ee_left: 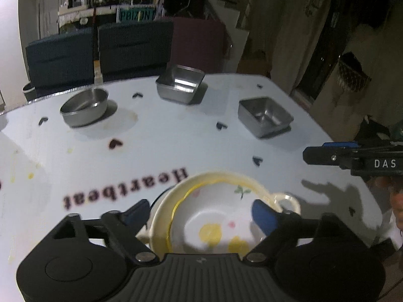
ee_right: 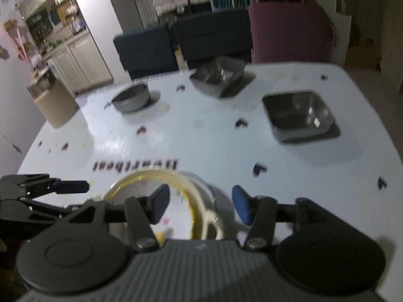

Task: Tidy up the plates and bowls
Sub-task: 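Open both tools to release the lemon-print bowl rim, then move the left tool to a steel square tray while the right tool moves to another tray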

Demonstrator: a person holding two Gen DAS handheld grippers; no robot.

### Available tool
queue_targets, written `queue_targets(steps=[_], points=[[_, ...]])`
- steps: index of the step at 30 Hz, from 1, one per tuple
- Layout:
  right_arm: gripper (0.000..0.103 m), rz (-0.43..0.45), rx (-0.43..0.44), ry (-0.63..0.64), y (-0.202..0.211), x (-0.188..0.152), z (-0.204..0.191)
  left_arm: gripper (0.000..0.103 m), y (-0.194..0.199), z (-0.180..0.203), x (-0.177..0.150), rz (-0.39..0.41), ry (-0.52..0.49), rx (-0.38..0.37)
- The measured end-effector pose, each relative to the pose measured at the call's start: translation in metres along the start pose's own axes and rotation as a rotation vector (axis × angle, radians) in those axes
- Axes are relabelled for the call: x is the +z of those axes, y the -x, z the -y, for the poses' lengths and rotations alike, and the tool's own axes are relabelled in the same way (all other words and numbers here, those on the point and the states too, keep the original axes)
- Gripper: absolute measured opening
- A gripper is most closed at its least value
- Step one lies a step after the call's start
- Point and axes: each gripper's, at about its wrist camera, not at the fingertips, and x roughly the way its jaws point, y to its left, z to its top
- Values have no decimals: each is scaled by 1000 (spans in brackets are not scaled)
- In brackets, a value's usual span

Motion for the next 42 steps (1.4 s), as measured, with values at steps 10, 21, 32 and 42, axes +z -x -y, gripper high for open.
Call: queue_targets(steps=[10, 21, 32, 42], points=[[98, 177, -88, -26, 13, 13, 53, 103, -3, 27, 20, 140, 18, -21], [103, 290, -198, -75, -6, 17, 119, 103, -36, 51, 41, 197, 77, -44], [95, 243, -306, -154, -44, 46, 182, 97, -96, 86, 76, 183, 155, -87], [64, 215, -129, -197, -79, 68, 220, 78, -169, 99, 102, 101, 240, -93]])
